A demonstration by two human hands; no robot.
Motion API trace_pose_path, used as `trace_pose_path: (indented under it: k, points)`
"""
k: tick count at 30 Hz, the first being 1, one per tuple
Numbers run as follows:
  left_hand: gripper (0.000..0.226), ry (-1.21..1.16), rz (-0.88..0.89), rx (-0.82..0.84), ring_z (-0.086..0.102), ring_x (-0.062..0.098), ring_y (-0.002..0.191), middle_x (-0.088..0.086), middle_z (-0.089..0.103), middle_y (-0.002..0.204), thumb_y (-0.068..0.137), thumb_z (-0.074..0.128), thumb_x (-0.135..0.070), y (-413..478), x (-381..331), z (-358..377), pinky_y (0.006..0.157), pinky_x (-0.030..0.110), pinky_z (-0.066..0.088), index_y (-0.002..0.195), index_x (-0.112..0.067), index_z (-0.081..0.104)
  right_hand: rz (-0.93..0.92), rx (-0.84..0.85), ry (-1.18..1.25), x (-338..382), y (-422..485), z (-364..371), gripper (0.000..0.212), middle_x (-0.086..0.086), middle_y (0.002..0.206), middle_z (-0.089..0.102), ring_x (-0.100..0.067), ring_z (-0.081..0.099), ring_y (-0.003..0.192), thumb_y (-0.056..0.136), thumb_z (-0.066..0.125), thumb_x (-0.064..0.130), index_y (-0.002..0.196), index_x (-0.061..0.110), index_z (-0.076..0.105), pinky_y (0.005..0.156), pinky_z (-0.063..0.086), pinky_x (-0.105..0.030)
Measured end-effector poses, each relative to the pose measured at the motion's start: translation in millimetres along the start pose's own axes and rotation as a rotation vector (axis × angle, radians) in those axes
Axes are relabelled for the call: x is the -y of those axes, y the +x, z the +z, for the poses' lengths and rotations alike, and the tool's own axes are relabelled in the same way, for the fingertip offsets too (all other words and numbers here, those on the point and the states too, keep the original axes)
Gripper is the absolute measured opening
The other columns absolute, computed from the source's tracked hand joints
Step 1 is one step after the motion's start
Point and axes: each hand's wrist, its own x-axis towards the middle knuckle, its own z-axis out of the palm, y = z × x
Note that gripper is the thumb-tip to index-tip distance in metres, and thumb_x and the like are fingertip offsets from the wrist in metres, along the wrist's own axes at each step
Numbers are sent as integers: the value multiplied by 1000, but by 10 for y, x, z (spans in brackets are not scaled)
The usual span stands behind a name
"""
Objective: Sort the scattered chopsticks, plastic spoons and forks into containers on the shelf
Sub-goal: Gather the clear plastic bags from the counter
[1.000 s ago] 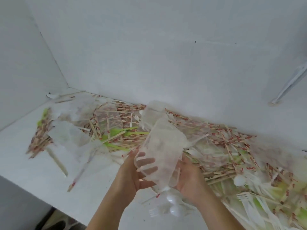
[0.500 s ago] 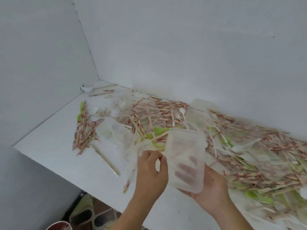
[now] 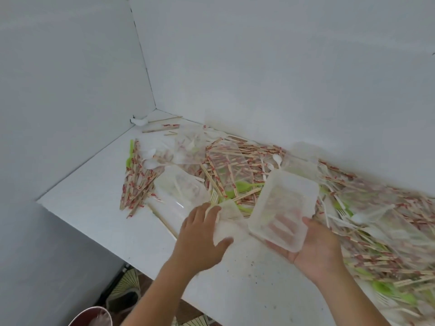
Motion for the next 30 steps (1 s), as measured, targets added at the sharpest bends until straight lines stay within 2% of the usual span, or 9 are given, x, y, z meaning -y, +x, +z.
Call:
trace_pose_path:
  k: [3,7,12,14,16,20,24,27,30]
  points:
    - [124,350,-4,244,7,36,156,8,-5,171,77,62,-81,100,60,77,126,53,15,162,-31,-13,-30,-89,13,79,81,-4,62,-21,144,59,-50,59,126,84,64,19,145,16,56,99,42,-78]
    - [116,248,-13,82,33,25,141,-3,24,161,75,67,-72,150,-46,-33,114,39,37,161,-37,-2,-112,-109,37,194,77,-52,59,-17,141,62,-49,62,124,89,67,27,145,15,56,94,48,-73]
    - [86,-983,-146,18,57,4,127,-17,52,146,80,79,-57,19,-337,-702,99,28,51,150,-52,29,-118,-179,29,310,49,-128,79,-14,139,64,-47,62,123,69,87,29,142,20,59,92,49,-71]
    - [81,-1507,-134,171,63,29,128,5,60,145,82,80,-48,54,-459,-753,102,51,54,151,-37,38,-24,-137,1,208,43,-21,62,-17,136,66,-48,63,121,80,76,24,141,19,61,87,52,-70]
    - [93,-1676,-184,339,58,48,130,18,57,147,77,85,-51,95,-534,-622,109,70,42,153,-26,38,58,-54,-36,45,14,155,64,-20,138,64,-47,62,122,82,74,24,144,17,58,86,53,-64]
    - [70,-1589,-353,350,66,38,122,15,67,135,89,69,-54,156,-591,-509,102,60,53,150,-30,43,72,81,-38,-160,15,346,99,-19,142,60,-45,59,123,56,99,26,146,21,56,91,52,-64]
    - [25,-1017,-380,-29,77,16,88,0,79,98,105,56,-39,190,-503,-426,85,43,62,130,-39,61,128,107,-36,-311,145,260,82,-18,144,60,-48,55,132,67,88,16,143,27,59,109,30,-78]
    - [20,-713,-369,-234,69,5,88,-13,74,96,104,56,-38,214,-478,-494,84,25,56,109,-52,70,138,28,27,-342,231,239,93,-18,143,61,-50,57,129,55,98,19,140,27,62,105,37,-77]
    - [42,-734,-355,-145,65,-3,82,-24,71,86,96,43,-70,216,-490,-597,79,22,54,91,-41,73,151,66,34,-332,320,284,64,-18,141,62,-49,59,126,75,85,17,135,29,66,95,47,-72]
